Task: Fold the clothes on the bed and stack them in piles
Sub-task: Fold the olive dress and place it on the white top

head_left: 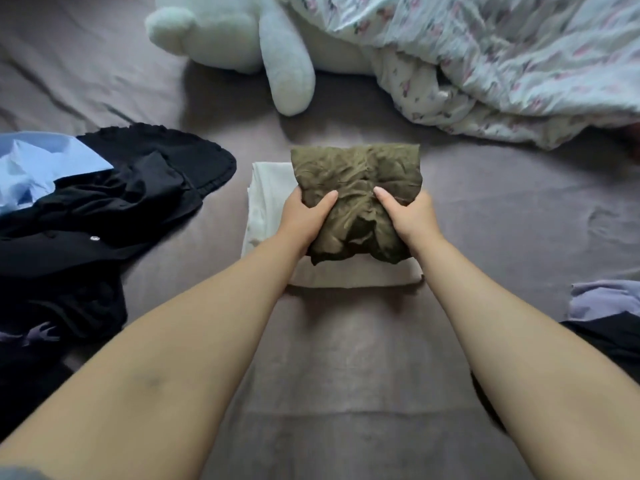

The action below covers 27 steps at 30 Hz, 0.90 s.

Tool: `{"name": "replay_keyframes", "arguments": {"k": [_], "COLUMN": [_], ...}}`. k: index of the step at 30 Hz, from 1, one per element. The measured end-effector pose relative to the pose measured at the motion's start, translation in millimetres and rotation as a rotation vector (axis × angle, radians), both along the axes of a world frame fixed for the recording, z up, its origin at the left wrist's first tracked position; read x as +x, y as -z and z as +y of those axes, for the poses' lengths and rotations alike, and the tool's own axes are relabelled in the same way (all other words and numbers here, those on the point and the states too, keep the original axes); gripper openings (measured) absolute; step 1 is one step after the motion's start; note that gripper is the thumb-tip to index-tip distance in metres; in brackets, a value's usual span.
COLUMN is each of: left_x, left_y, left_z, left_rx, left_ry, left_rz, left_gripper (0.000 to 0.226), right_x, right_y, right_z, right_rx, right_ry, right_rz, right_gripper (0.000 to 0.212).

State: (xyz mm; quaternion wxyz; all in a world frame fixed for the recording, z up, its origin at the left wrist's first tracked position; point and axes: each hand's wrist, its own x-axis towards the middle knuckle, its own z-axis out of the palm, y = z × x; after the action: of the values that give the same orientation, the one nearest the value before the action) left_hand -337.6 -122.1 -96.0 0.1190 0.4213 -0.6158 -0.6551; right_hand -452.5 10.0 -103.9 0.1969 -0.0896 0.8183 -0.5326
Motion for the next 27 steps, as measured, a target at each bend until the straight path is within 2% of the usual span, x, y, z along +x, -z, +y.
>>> {"name": "replay_keyframes", "arguments": {"k": [2, 4, 6, 8, 10, 13, 15, 17, 19, 21, 22, 24, 27], "left_x": [-8.6, -3.3, 8.0, 14.5, 16.1, 7.7, -2.0, -10.8, -26.1, -49.2, -63.2, -91.1, -124.1], "left_y": [20.5, 35.8, 39.6, 36.6, 35.6, 40.3, 38.7, 38.2, 29.0, 15.1, 9.5, -2.9, 1.7], "left_z": [2.6, 4.9, 0.7, -9.5, -22.8, -40.0, -47.0, -47.8, -39.8, -28.4, -25.2, -24.0, -31.6], "left_rx": [-0.088, -0.347, -0.6, -0.541, -0.322, -0.039, 0.123, 0.227, 0.209, 0.125, 0.067, -0.016, 0.024], "left_ry": [-0.007, 0.022, -0.005, -0.142, -0.254, -0.283, -0.275, -0.185, -0.07, -0.016, 0.007, 0.052, 0.013], "left_rz": [-0.134, -0.403, -0.61, -0.654, -0.677, -0.554, -0.421, -0.313, -0.163, -0.037, -0.006, 0.058, 0.05], "left_gripper": [0.047, 0.053, 0.074, 0.102, 0.119, 0.13, 0.139, 0.137, 0.107, 0.072, 0.064, 0.06, 0.071], "right_x": [-13.5, -19.2, -20.9, -26.5, -40.4, -54.1, -55.2, -48.6, -47.9, -54.3, -60.8, -82.4, -131.9], "right_y": [16.7, 28.6, 33.6, 30.0, 28.5, 25.1, 31.7, 31.0, 32.3, 26.1, 21.0, 11.7, 5.5], "right_z": [3.5, 11.0, 17.3, 17.2, 11.4, 0.6, -4.6, -7.0, -5.2, -0.2, 3.6, 12.1, 26.7], "right_rx": [0.161, 0.392, 0.502, 0.442, 0.336, 0.221, 0.121, 0.089, 0.058, -0.02, -0.045, -0.056, -0.025], "right_ry": [-0.024, -0.025, 0.009, 0.052, 0.12, 0.111, 0.007, -0.107, -0.136, -0.127, -0.113, -0.048, 0.039], "right_rz": [-0.05, -0.025, -0.004, -0.102, -0.283, -0.519, -0.512, -0.389, -0.271, -0.195, -0.153, -0.079, -0.057], "right_gripper": [0.062, 0.07, 0.082, 0.096, 0.106, 0.129, 0.114, 0.081, 0.063, 0.061, 0.061, 0.058, 0.065]}}
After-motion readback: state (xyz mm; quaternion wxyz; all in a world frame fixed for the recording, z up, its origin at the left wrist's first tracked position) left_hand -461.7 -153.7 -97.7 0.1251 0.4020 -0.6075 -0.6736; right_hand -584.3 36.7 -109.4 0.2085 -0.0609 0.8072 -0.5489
